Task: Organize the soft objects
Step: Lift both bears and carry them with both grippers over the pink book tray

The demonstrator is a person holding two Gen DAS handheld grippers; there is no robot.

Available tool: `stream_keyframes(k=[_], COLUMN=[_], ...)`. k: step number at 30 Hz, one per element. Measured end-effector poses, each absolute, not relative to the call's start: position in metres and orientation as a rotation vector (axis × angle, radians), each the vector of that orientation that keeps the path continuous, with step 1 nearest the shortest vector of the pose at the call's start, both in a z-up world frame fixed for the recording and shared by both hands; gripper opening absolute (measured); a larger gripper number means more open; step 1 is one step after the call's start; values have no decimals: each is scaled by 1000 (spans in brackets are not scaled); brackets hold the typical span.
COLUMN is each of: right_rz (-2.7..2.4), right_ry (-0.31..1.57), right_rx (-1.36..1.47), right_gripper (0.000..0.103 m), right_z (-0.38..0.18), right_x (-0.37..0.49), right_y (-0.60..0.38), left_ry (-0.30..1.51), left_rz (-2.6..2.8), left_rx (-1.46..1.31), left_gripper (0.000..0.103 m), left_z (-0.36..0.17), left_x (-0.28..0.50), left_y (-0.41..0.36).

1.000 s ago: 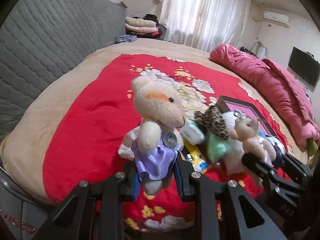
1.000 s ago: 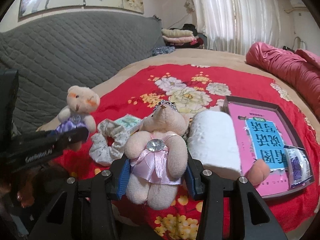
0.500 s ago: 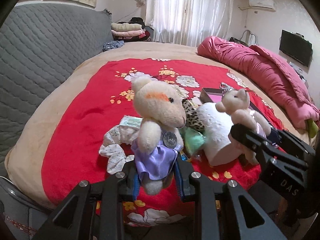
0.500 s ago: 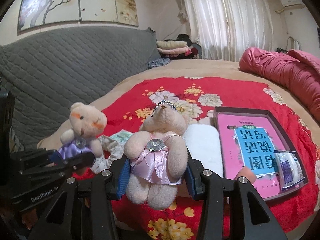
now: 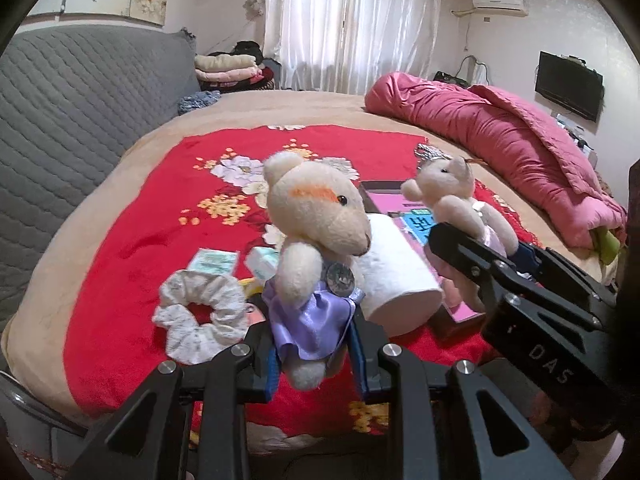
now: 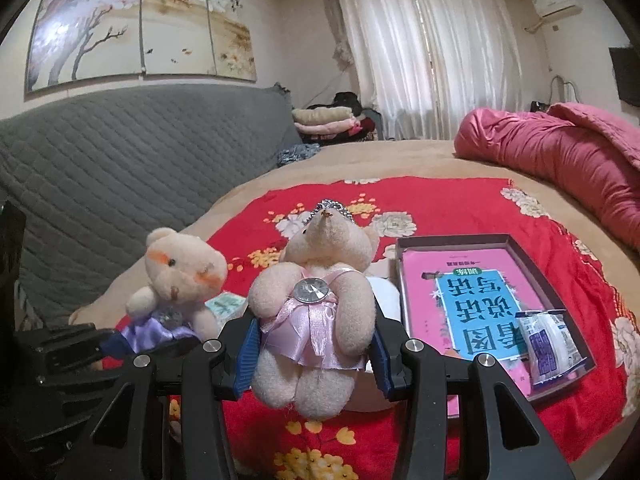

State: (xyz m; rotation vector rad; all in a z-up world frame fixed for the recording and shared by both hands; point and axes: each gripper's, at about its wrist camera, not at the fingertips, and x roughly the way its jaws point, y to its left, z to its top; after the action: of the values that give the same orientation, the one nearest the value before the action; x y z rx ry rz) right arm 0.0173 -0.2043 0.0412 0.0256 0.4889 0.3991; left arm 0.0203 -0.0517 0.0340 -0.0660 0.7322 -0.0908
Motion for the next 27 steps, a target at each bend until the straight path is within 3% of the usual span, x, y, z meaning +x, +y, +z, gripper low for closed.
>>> stream_keyframes(k=[27], right_rz=[171], right_ry=[433], right_rx=[71], right_gripper=[48], right_z=[51], right_x=[23], right_y=[-270], left_ry=[725], left_rz=[-189], left_rx=[-28], left_gripper=[28], left_z=[39], left_x=[37], left_y=[-105])
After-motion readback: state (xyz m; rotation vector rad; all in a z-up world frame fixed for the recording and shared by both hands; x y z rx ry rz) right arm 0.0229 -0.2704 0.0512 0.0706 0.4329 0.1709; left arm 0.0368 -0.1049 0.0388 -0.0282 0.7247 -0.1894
